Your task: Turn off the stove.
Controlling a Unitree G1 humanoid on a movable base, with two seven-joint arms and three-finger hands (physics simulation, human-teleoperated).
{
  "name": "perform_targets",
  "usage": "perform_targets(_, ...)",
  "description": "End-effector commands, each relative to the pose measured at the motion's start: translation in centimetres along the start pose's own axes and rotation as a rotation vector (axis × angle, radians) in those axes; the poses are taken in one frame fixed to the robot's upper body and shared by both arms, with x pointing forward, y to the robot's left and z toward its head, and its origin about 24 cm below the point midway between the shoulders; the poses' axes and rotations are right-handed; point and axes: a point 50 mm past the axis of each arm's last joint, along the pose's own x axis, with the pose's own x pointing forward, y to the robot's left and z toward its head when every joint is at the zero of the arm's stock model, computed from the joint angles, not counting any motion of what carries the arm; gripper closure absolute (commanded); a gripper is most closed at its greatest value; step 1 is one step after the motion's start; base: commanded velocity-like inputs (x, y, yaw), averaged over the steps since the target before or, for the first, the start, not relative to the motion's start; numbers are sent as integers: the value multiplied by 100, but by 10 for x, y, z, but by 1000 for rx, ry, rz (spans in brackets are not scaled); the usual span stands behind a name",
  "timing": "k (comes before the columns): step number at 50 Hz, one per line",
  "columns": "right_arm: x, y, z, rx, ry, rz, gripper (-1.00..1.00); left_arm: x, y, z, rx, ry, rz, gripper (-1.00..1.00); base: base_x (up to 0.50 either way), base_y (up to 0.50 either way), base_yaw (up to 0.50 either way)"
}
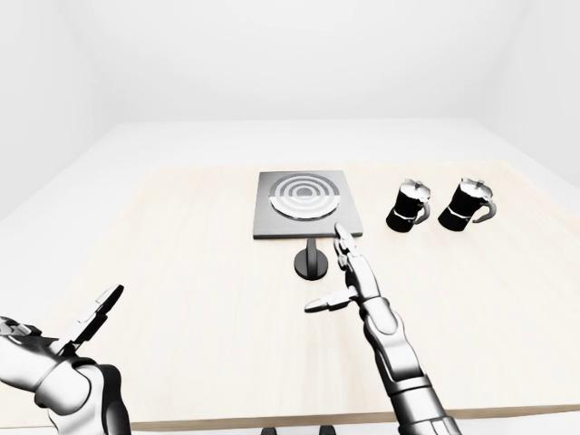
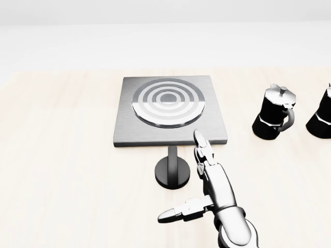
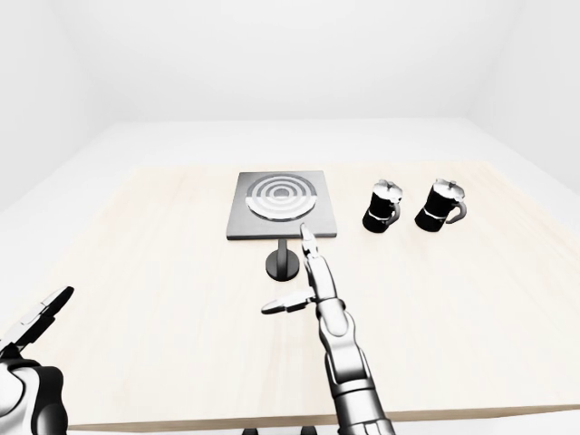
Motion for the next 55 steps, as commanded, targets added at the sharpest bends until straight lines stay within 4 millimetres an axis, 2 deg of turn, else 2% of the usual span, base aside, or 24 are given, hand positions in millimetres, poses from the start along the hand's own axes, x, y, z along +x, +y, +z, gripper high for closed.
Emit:
perform_targets(1, 2, 8, -5, -6, 11, 36, -100, 0, 0, 0, 1, 1, 2, -100, 0, 0, 0)
perform_targets(32, -3, 16, -17, 3, 37, 57, -100, 0, -1, -2, 8, 5, -3, -100, 0, 0, 0)
perform_targets(55, -8, 23, -17, 3, 45, 73, -100, 0, -1, -4, 14, 14, -5, -100, 0, 0, 0)
